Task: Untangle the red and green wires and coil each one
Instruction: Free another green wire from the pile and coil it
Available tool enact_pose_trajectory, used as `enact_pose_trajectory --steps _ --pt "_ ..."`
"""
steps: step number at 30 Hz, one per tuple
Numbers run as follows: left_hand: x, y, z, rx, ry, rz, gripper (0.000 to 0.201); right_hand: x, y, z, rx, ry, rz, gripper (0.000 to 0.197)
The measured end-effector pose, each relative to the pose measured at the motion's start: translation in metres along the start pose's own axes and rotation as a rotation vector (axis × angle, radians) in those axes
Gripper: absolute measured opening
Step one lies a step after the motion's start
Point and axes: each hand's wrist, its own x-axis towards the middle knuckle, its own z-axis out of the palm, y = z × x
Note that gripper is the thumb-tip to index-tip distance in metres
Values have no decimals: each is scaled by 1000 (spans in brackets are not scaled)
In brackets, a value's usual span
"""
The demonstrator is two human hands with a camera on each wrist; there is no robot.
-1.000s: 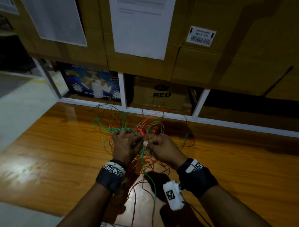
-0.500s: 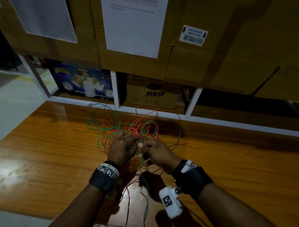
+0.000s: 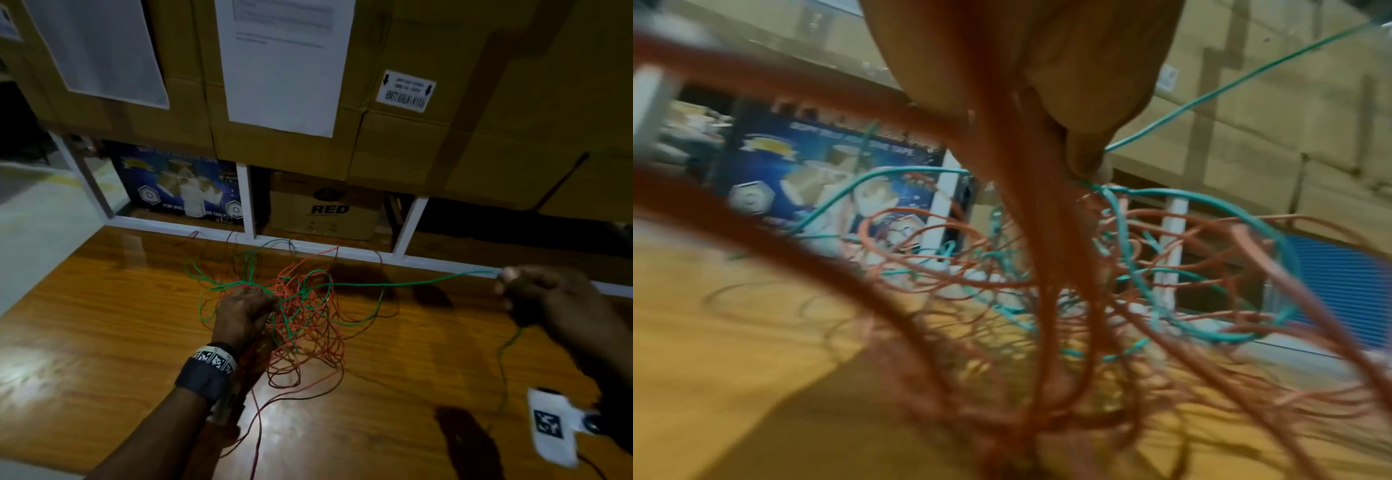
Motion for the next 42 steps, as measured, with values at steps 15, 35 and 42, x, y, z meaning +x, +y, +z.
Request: enact_pose_trajectory --steps 15,35,42 --pt "-16 12 5 -61 -52 110 30 4 -42 269 -676 -307 -373 24" --pt "-5 -3 11 -54 -35 63 23 -17 31 31 -800 15 -107 62" --pt "-8 10 13 -53 -48 111 32 0 -17 223 -443 -346 -247 48"
